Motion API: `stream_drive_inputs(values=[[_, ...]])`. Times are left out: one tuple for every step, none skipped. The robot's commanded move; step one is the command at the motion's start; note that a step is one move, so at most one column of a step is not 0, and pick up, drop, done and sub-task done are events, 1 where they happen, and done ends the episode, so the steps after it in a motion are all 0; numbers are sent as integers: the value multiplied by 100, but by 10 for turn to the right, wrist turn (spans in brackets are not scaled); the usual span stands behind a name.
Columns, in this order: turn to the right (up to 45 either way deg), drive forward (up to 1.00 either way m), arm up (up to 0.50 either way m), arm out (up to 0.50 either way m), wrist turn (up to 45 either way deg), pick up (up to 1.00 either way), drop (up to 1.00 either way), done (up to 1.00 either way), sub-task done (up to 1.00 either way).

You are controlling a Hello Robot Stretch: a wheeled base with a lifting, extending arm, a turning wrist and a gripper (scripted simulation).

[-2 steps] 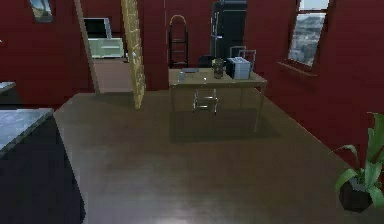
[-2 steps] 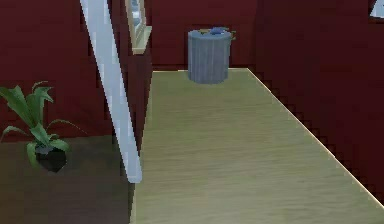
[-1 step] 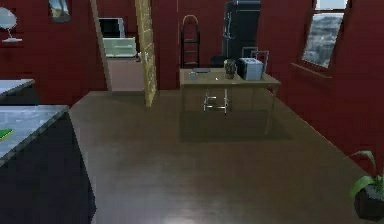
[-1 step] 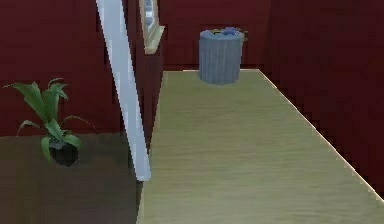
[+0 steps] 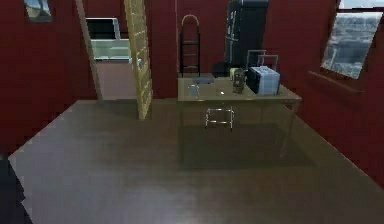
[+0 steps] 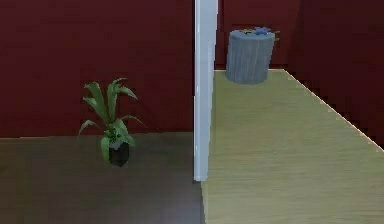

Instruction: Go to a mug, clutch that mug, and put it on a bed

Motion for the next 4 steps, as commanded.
stream_drive_inputs(values=[[-180, 0, 0, 0, 0, 0, 0, 0, 0], [0, 100, 0, 0, 0, 0, 0, 0, 0], [-120, 0, 0, 0, 0, 0, 0, 0, 0], [-30, 0, 0, 0, 0, 0, 0, 0, 0]])
